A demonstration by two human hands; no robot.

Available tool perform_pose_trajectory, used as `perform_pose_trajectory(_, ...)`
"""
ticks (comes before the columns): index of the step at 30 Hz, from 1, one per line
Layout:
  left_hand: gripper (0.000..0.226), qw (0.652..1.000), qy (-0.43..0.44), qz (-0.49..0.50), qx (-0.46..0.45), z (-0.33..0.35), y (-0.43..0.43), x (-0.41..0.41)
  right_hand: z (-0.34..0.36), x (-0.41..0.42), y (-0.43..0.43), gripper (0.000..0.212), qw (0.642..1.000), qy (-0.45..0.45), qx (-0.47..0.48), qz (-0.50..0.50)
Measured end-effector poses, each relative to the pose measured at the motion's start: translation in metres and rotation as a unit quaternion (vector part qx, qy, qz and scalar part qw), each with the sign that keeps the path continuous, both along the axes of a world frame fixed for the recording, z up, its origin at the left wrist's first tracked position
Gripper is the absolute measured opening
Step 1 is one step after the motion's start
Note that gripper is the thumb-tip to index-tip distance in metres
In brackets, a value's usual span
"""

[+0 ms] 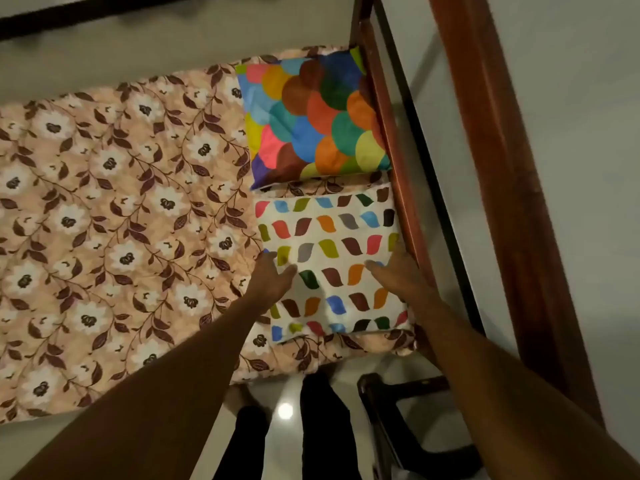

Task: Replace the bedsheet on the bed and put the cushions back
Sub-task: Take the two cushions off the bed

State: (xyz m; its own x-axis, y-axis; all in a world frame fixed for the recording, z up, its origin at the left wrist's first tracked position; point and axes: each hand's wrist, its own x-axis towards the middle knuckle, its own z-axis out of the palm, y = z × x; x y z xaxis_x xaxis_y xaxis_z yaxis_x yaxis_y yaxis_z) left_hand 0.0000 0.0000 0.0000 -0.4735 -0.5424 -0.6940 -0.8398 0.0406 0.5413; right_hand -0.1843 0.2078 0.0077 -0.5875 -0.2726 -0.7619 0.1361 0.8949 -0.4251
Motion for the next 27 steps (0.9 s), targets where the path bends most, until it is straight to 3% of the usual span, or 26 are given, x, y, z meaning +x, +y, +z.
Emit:
perform_pose_trajectory(4, 0.072, 0.996, -0.024, 0.081, 0.018, -0.029, 0.002, -0.01, -0.028, -0.012, -0.001, 0.102, 0.998, -0.023, 0.008, -0.053)
perform_pose_trajectory(9, 0.084, 0.967, -0.048, 0.242, 0.071, -0.063, 0.006, -0.014, -0.062, -0.013, -0.003, 0.116, 0.989, -0.038, -0.021, -0.141)
perform_pose_trajectory(11, 0.101, 0.956, -0.044, 0.272, 0.105, -0.076, 0.005, -0.01, -0.072, -0.012, -0.002, 0.123, 0.984, -0.049, -0.029, -0.166)
perform_pose_trajectory(14, 0.122, 0.951, -0.022, 0.284, 0.117, -0.093, -0.001, 0.0, -0.072, -0.009, -0.005, 0.111, 0.979, -0.043, -0.045, -0.195)
perform_pose_trajectory(17, 0.114, 0.954, -0.015, 0.274, 0.116, -0.071, -0.002, -0.001, -0.059, 0.0, -0.007, 0.104, 0.978, -0.015, -0.055, -0.2)
perform_pose_trajectory(21, 0.075, 0.959, -0.004, 0.269, 0.093, -0.02, -0.01, 0.011, -0.015, 0.013, -0.018, 0.105, 0.98, -0.009, -0.069, -0.188)
perform_pose_trajectory(27, 0.073, 0.963, 0.027, 0.259, 0.063, 0.077, -0.023, 0.049, 0.065, 0.037, -0.031, 0.118, 0.984, -0.004, -0.086, -0.157)
